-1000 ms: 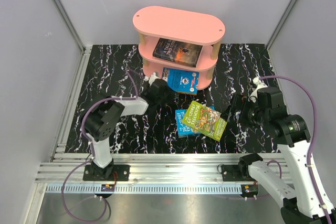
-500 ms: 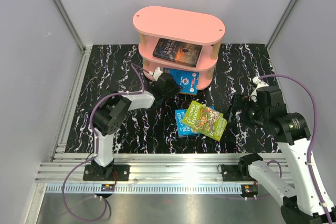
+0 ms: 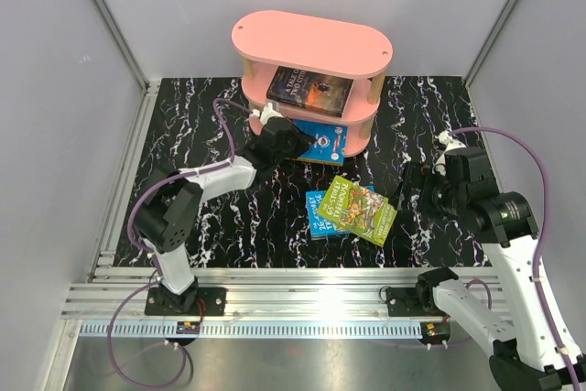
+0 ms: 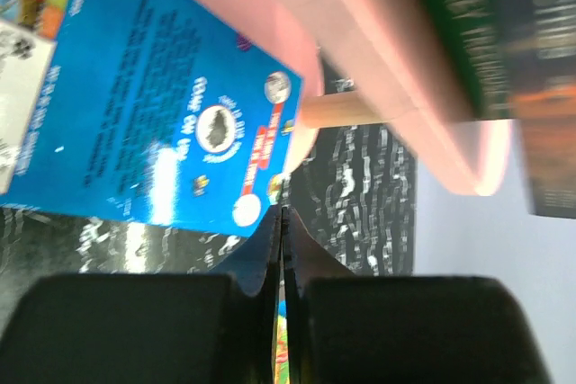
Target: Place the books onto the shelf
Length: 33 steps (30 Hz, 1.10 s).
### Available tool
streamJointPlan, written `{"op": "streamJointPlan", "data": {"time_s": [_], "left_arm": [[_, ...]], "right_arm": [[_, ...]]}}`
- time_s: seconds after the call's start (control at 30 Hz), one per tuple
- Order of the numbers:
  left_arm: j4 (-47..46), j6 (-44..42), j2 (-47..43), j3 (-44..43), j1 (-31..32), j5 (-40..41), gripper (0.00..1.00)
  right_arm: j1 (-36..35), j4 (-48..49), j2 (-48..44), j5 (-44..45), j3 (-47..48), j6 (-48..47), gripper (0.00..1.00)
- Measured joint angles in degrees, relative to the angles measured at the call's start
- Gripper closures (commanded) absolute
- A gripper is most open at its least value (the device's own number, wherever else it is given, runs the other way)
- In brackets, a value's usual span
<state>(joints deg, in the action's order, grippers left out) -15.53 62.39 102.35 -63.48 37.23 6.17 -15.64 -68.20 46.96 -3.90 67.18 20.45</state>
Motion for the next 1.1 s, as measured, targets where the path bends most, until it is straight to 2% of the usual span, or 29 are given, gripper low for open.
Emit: {"op": "streamJointPlan", "data": {"time_s": [0.23, 0.47, 0.73, 1.1], "left_arm": [[4.81, 1.14, 0.85, 4.04, -0.04, -0.26, 1.0], [5.55, 3.08, 4.2, 4.02, -0.04, -0.85, 1.0], [7.69, 4.17, 10.16, 0.9, -0.04, -0.52, 1.0], [10.01, 7.58, 11.8, -4.02, -0.04, 2.73, 1.0]], "right_arm": [[0.0, 0.52, -0.04, -0.02, 0.0, -0.24, 0.0], [0.0, 0.66, -0.46, -0.04, 0.0, -0.61, 0.0], [0.0, 0.66, -0.57, -0.11, 0.0, -0.96, 0.0], [0.0, 0.66, -0.42, -0.13, 0.0, -1.18, 0.0]]}}
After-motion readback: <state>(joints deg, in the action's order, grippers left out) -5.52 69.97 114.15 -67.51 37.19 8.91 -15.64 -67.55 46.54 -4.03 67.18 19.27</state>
